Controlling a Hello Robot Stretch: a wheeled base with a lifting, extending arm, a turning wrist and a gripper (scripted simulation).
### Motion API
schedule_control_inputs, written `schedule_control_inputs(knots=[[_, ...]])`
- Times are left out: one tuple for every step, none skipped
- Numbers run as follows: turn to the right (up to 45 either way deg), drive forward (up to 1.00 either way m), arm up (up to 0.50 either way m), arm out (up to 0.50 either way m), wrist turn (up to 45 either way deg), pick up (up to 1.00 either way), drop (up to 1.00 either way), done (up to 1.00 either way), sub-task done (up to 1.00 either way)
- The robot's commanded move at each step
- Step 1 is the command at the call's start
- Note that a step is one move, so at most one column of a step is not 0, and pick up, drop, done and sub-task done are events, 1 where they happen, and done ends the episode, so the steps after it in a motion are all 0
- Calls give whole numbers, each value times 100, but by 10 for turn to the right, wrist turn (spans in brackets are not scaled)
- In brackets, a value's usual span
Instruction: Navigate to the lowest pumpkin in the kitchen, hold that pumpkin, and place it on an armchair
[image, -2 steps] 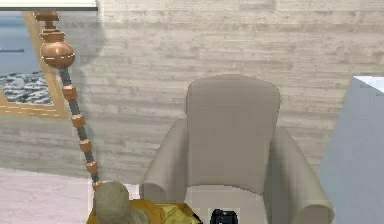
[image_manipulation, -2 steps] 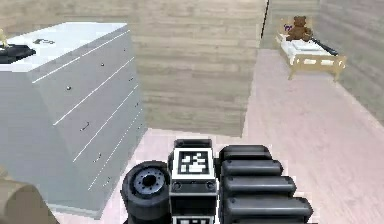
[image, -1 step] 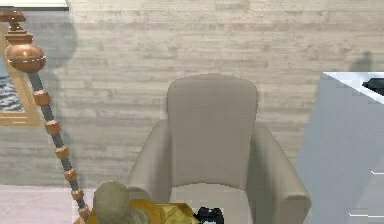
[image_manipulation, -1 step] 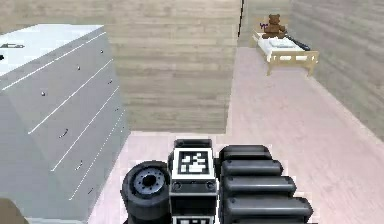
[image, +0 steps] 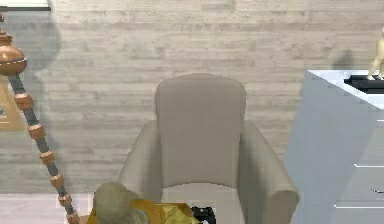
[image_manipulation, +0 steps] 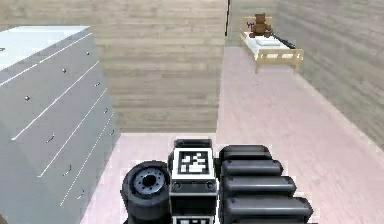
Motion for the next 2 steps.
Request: schedule_control_inputs(knots=[[0, 30, 0, 0, 0, 0, 0, 0, 0], [-450, 0, 0, 0, 0, 0, 0, 0, 0]])
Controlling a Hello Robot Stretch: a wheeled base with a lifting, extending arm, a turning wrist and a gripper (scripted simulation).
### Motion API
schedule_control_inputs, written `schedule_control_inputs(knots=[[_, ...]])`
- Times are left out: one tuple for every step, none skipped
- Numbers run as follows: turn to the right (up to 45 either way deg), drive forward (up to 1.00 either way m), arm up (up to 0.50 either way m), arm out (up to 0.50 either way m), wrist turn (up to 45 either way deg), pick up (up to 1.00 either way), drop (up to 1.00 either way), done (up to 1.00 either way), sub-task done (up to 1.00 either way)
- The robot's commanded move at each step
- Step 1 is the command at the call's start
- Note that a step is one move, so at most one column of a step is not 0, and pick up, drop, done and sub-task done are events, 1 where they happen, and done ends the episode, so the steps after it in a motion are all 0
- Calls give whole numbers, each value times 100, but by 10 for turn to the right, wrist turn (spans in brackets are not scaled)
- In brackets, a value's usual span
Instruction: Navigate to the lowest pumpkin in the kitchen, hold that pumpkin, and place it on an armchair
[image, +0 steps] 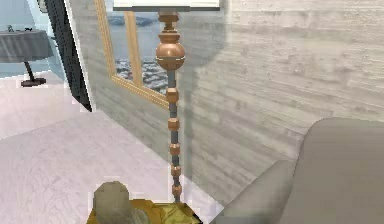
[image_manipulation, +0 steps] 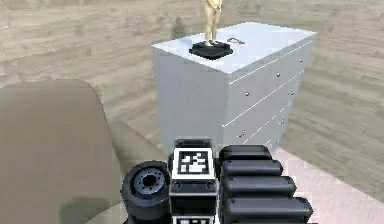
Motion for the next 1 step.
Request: schedule_control_inputs(knots=[[-240, 0, 0, 0, 0, 0, 0, 0, 0]])
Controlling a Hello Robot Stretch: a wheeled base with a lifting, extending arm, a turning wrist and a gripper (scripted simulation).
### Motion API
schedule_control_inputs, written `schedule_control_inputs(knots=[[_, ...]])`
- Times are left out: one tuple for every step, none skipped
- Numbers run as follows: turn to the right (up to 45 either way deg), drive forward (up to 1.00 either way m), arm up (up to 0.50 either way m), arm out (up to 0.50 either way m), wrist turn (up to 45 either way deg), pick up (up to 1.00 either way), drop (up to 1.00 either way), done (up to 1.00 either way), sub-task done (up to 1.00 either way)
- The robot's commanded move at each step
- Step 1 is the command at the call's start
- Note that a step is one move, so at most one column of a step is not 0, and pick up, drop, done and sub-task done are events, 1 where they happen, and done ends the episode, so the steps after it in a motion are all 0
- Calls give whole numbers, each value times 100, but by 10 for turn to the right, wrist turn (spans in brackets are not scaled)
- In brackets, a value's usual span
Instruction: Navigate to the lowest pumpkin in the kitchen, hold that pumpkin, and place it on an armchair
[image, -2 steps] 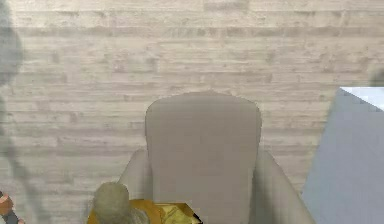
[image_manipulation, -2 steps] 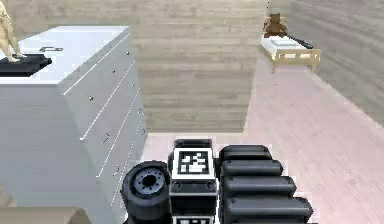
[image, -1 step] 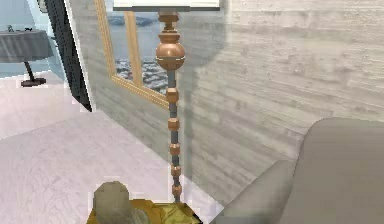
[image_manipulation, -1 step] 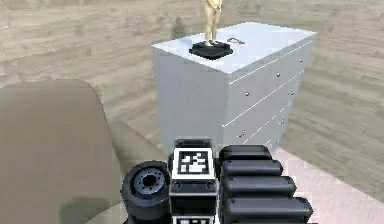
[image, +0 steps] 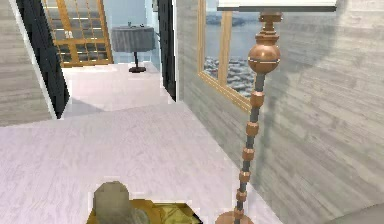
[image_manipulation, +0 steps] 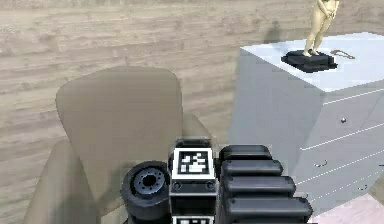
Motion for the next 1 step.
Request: schedule_control_inputs(knots=[[0, 0, 0, 22, 0, 0, 0, 0, 0]])
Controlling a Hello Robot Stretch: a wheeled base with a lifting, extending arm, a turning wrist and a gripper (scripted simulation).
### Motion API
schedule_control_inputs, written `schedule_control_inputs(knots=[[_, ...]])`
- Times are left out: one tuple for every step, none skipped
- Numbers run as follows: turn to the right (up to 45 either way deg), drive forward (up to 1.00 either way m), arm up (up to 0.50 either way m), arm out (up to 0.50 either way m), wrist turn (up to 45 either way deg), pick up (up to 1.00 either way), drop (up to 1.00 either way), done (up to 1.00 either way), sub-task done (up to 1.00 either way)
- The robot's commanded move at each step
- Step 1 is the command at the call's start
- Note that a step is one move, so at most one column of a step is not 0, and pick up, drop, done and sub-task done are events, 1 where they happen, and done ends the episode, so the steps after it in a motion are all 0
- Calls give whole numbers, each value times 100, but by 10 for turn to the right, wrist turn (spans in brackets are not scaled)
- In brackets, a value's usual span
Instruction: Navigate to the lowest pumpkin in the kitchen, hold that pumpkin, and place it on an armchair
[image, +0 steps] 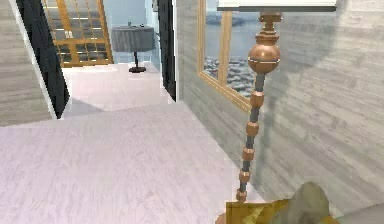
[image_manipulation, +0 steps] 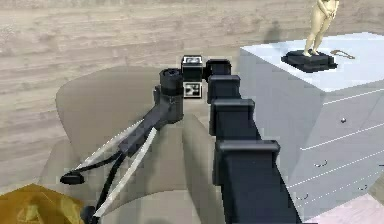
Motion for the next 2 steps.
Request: schedule_control_inputs(knots=[[0, 0, 0, 0, 450, 0, 0, 0, 0], [0, 0, 0, 0, 450, 0, 0, 0, 0]])
